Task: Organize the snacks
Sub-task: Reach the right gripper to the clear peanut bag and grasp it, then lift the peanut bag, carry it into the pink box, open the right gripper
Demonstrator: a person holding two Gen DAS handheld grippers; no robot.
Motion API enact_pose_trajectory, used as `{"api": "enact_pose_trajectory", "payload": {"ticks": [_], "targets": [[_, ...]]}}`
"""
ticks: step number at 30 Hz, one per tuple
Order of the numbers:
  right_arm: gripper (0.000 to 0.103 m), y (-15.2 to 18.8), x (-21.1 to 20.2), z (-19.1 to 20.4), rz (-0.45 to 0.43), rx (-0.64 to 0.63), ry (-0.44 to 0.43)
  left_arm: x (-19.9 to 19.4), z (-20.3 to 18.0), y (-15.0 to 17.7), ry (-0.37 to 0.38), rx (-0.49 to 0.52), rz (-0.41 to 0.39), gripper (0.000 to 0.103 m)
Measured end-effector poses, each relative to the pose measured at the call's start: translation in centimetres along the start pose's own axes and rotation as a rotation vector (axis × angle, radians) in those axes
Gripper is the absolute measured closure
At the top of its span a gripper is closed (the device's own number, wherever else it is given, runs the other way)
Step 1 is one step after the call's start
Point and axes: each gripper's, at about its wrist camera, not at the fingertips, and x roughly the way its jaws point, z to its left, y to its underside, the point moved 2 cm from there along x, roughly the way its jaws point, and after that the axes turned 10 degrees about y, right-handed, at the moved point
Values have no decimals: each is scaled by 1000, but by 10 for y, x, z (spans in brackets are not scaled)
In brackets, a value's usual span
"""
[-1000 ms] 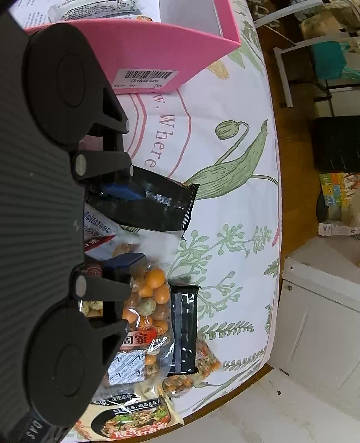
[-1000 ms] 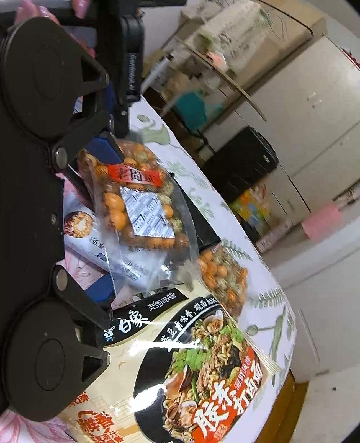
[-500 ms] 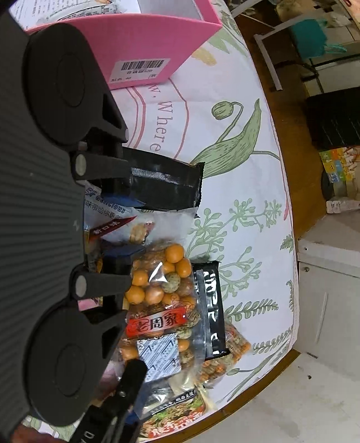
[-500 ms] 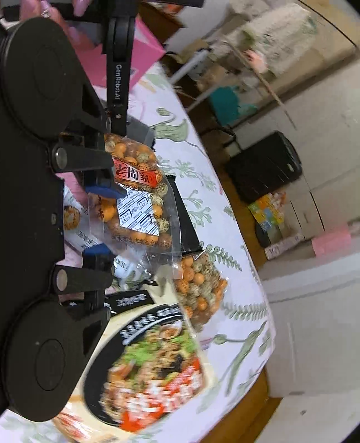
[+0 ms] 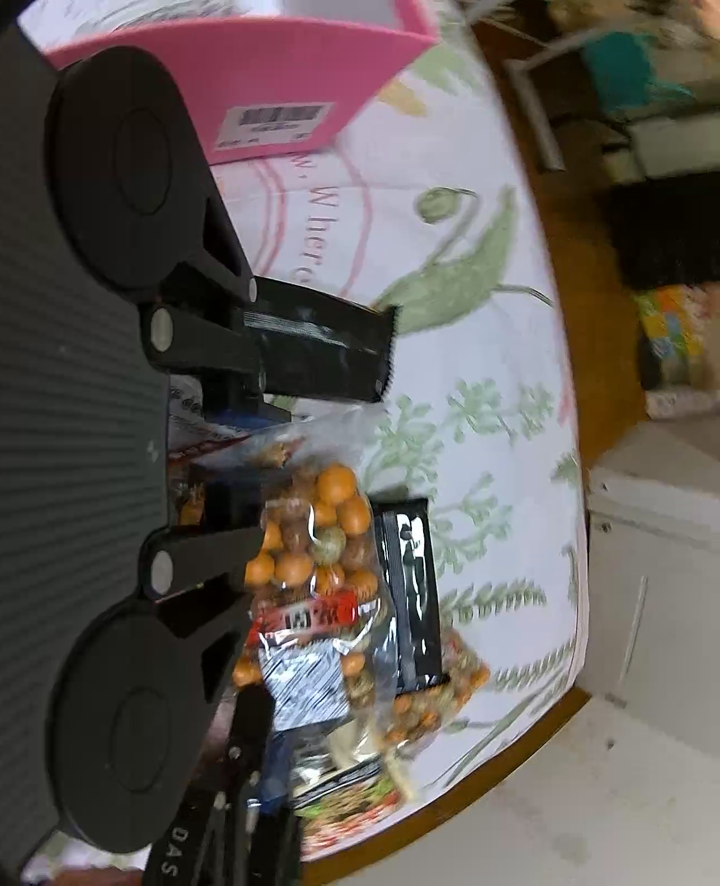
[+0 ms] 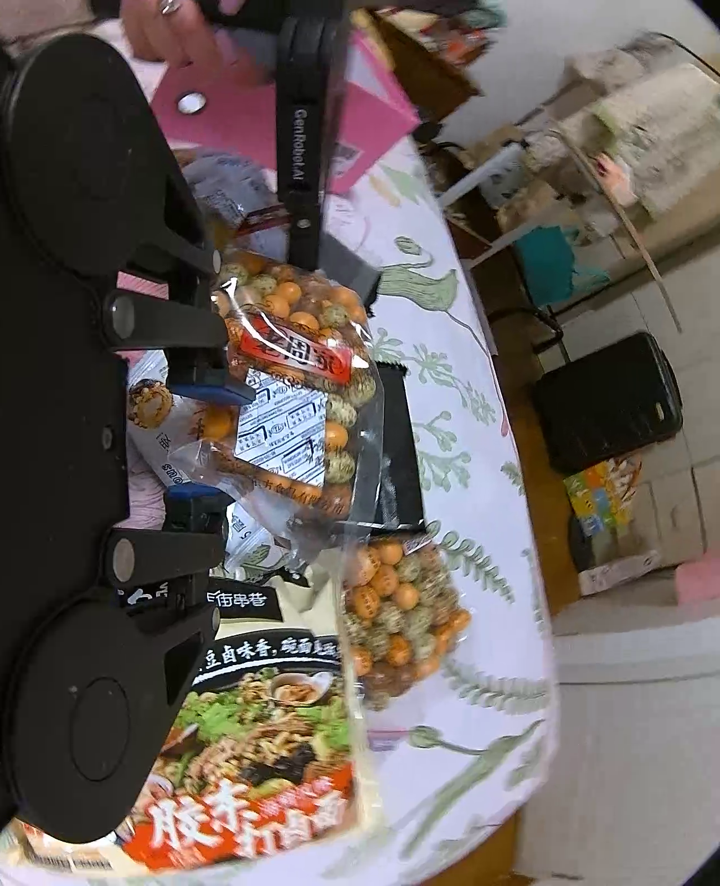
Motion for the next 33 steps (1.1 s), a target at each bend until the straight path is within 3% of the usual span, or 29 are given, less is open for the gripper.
{"api": "enact_pose_trajectory", "payload": {"ticks": [1, 4, 6, 7, 11, 14, 16, 18, 19, 23, 26, 28, 33], "targets": [[73, 0, -3, 3, -3, -15, 6, -3, -5, 1, -2, 30, -12, 95], [76, -4, -10, 10, 5, -27, -44, -16, -20, 0, 127, 19, 0, 98], [77, -4, -16, 21, 7, -64, -53, -15, -33, -1, 104, 16, 72, 98], [77, -4, -17, 25, 8, -79, -45, -16, -38, 0, 108, 19, 69, 98], [78, -3, -17, 31, 15, -115, 20, -28, -39, 1, 19, 65, -19, 96], [78, 1, -22, 26, 13, -135, 28, -32, -22, -1, 33, 29, -32, 91], [78, 4, -22, 20, 16, -139, 33, -30, -13, -5, 30, 31, -26, 75], [73, 4, -16, 9, 7, -133, 43, -21, -8, -11, 31, 50, -21, 68], [65, 4, -14, 7, -3, -139, 59, -16, -6, -15, 38, 57, -9, 64], [44, 6, -14, -4, -42, -73, 108, 6, -6, -31, 64, 74, 26, 62], [43, 16, -29, -5, -94, -7, 152, 17, -10, -42, 89, 111, 37, 59], [40, 25, -39, -5, -117, 49, 121, 23, -11, -48, 123, 127, 67, 51], [41, 44, -51, 0, -114, 150, 21, 40, -10, -60, 201, 103, 133, 51]]}}
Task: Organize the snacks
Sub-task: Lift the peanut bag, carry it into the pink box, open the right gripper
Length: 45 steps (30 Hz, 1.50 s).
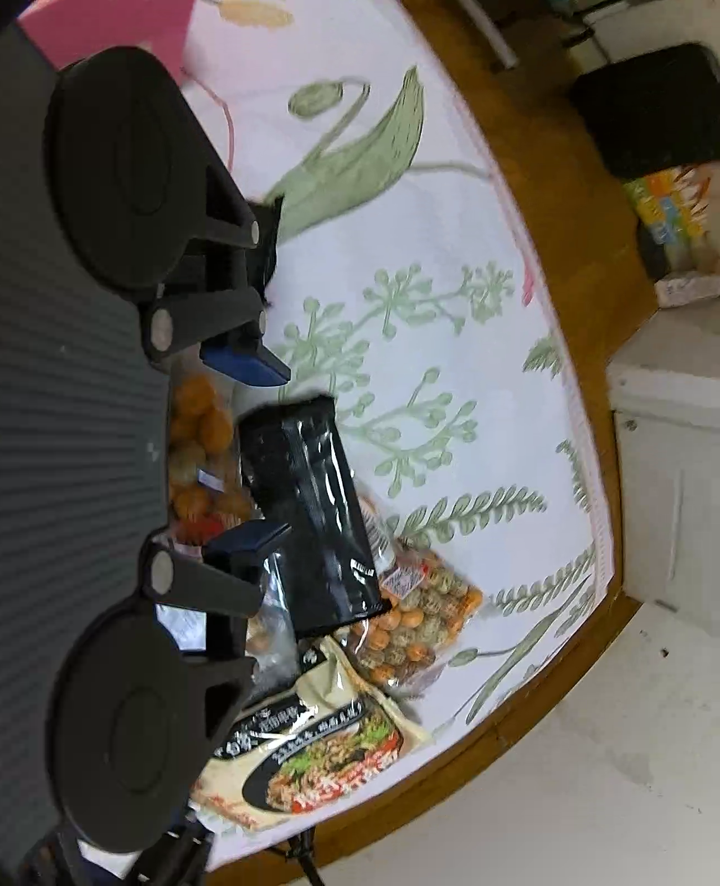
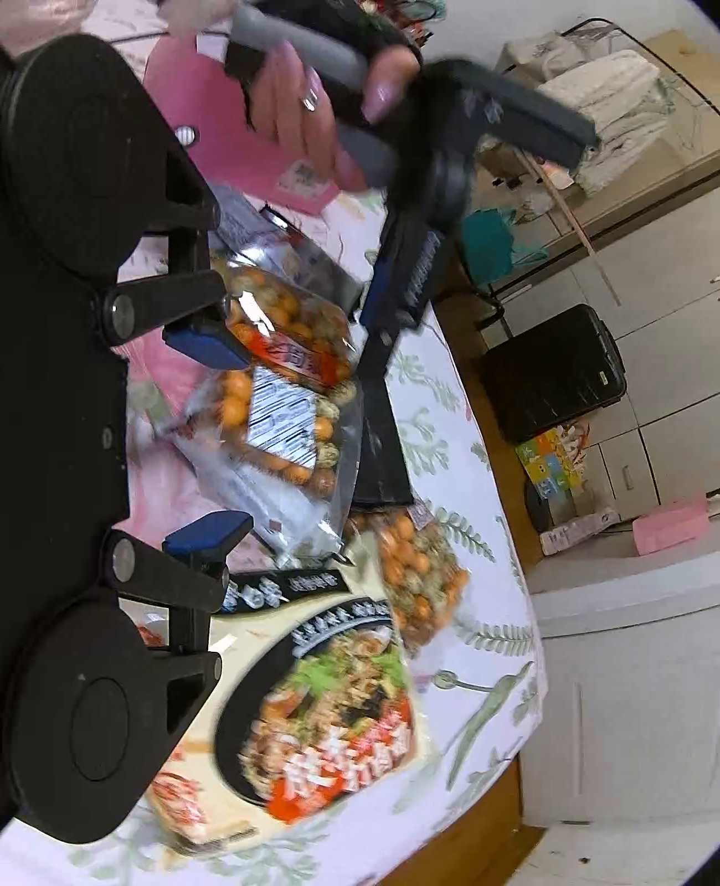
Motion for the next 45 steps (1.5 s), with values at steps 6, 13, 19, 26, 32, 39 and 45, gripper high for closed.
{"api": "enact_pose_trajectory", "payload": {"ticks": [6, 13, 19, 26, 32, 39, 45], "targets": [[40, 9, -26, 4, -65, 34, 62, 9, 7, -1, 41, -61, 40, 44], [40, 20, 15, 45, 152, 1, -249, 17, 14, -7, 55, -87, 73, 38], [40, 16, 56, 58, 125, 83, -239, 17, 9, -3, 63, -32, 153, 37], [36, 20, 49, 40, 113, 117, -167, 8, -3, 18, 80, -4, 252, 38], [26, 17, 53, 36, 129, 142, -123, -1, -26, 35, 46, 90, 250, 42], [30, 18, 57, 44, 149, 110, -95, -13, -33, 50, 78, 56, 293, 42], [33, 11, 38, 44, 174, 27, -88, -28, -42, 74, 137, -22, 321, 42]]}}
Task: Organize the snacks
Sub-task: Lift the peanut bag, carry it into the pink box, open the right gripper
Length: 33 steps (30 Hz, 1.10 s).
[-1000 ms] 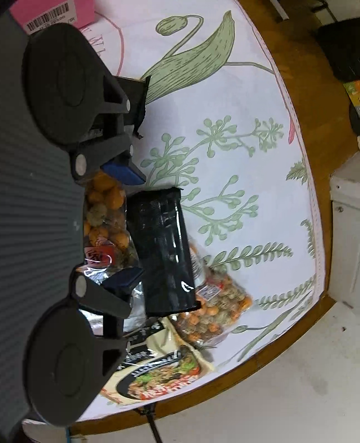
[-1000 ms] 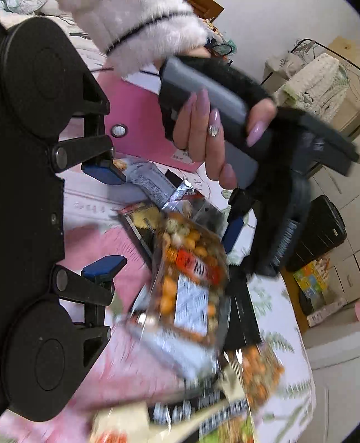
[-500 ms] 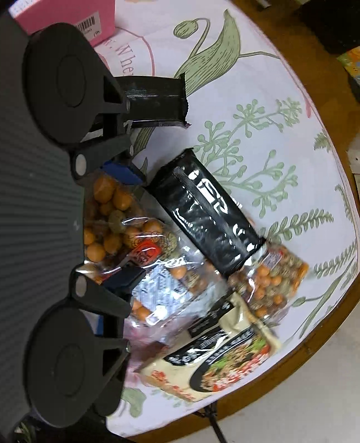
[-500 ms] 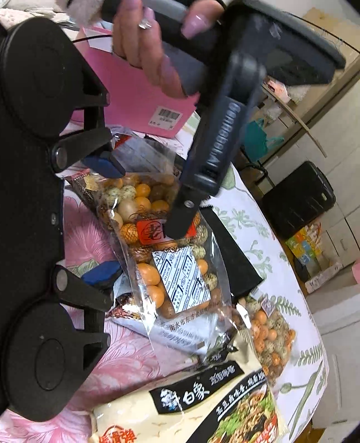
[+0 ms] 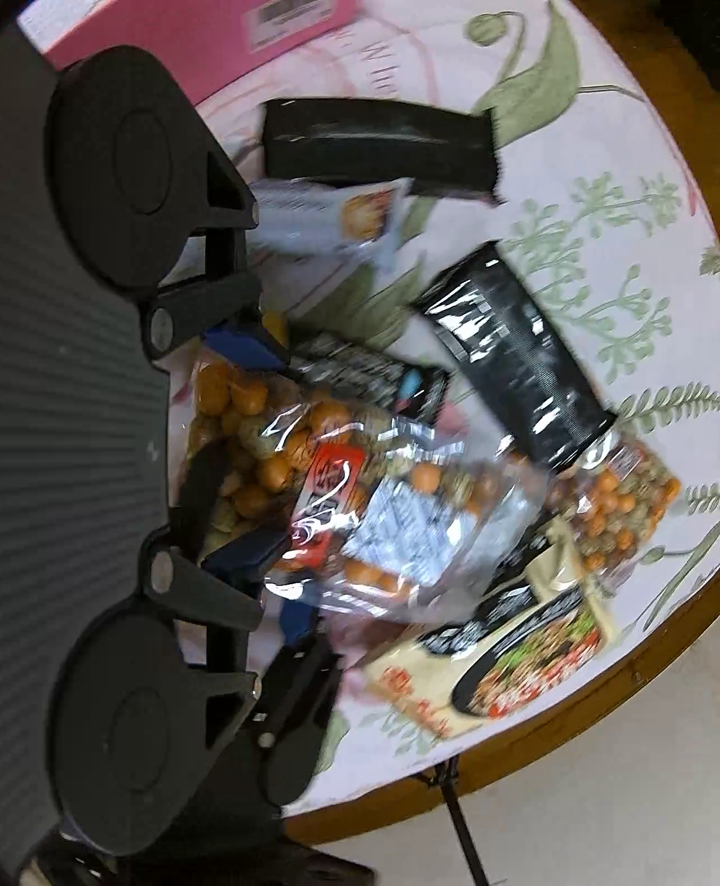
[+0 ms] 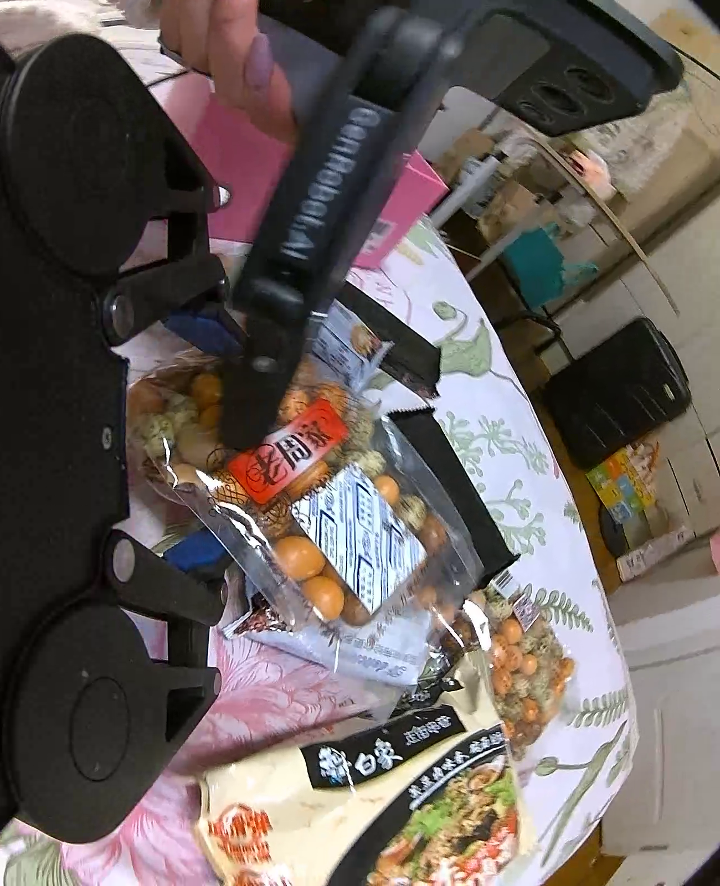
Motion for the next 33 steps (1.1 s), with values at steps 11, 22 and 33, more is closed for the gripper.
{"api": "enact_pose_trajectory", "payload": {"ticks": [11, 22, 33], "targets": [[33, 17, -52, 32, 86, -181, -47, -42, -28, 68, 6, -109, -70, 42], [33, 36, -88, 85, 151, -345, -109, -87, -29, 133, 19, -230, -121, 42], [33, 33, -96, 156, 161, -474, -186, -150, 8, 183, -7, -345, -227, 42]]}}
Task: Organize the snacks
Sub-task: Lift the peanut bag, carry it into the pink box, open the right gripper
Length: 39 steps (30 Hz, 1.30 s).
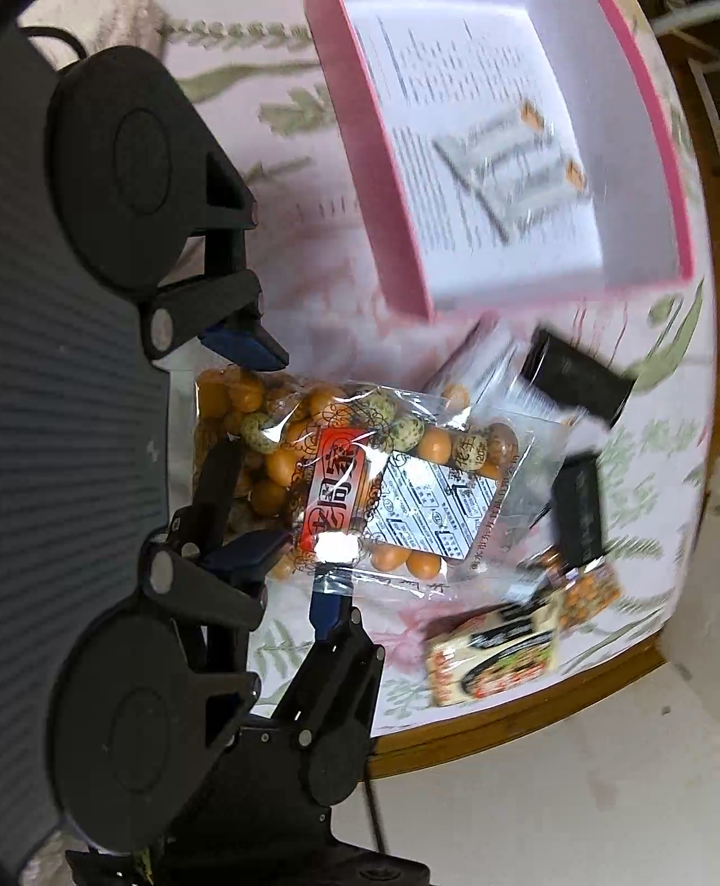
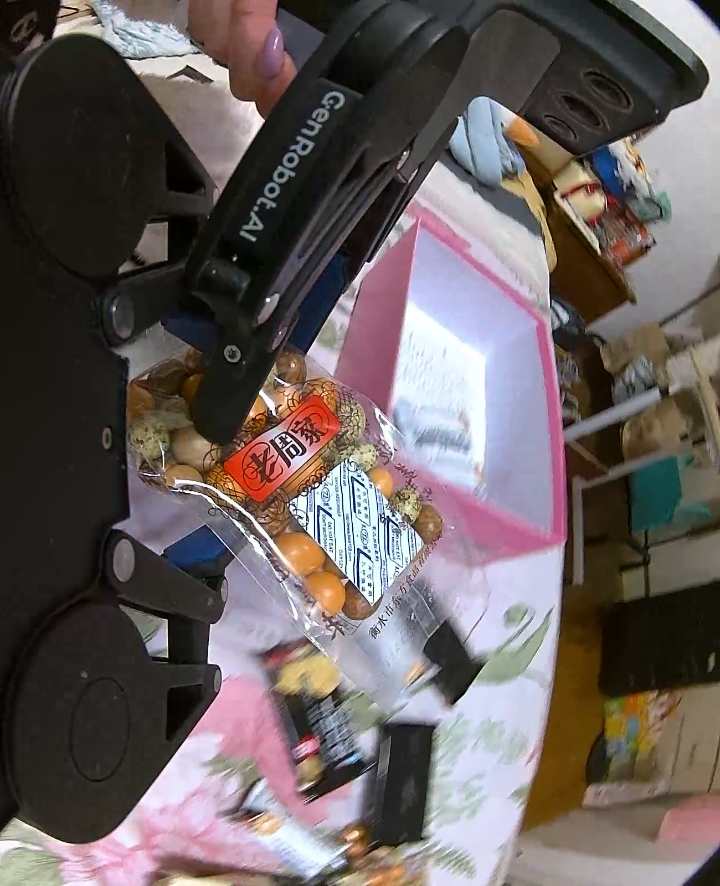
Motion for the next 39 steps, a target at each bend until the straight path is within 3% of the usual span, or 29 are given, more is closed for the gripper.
{"api": "enact_pose_trajectory", "payload": {"ticks": [7, 13, 17, 22, 26, 29, 33, 37, 39], "targets": [[39, -57, 18, 43, -56, -78, -77, -67, 54, -11, -47, -64, -170, 41], [47, -114, 64, 72, -73, -98, -177, -108, 122, -37, -98, -147, -279, 40], [49, -137, 109, 86, -48, -55, -215, -107, 163, -60, -160, -157, -267, 39], [50, -155, 164, 94, 74, -62, -251, -88, 205, -69, -211, -226, -232, 40], [61, -159, 188, 104, 134, -85, -295, -79, 211, -81, -152, -221, -215, 43], [61, -158, 195, 118, 120, -145, -254, -74, 208, -86, -225, -199, -225, 44], [63, -163, 196, 115, 131, -142, -260, -78, 218, -82, -189, -234, -250, 44], [63, -161, 188, 112, 105, -207, -191, -70, 224, -72, -213, -243, -263, 44], [63, -156, 188, 111, 106, -251, -100, -67, 225, -68, -218, -244, -281, 44]]}}
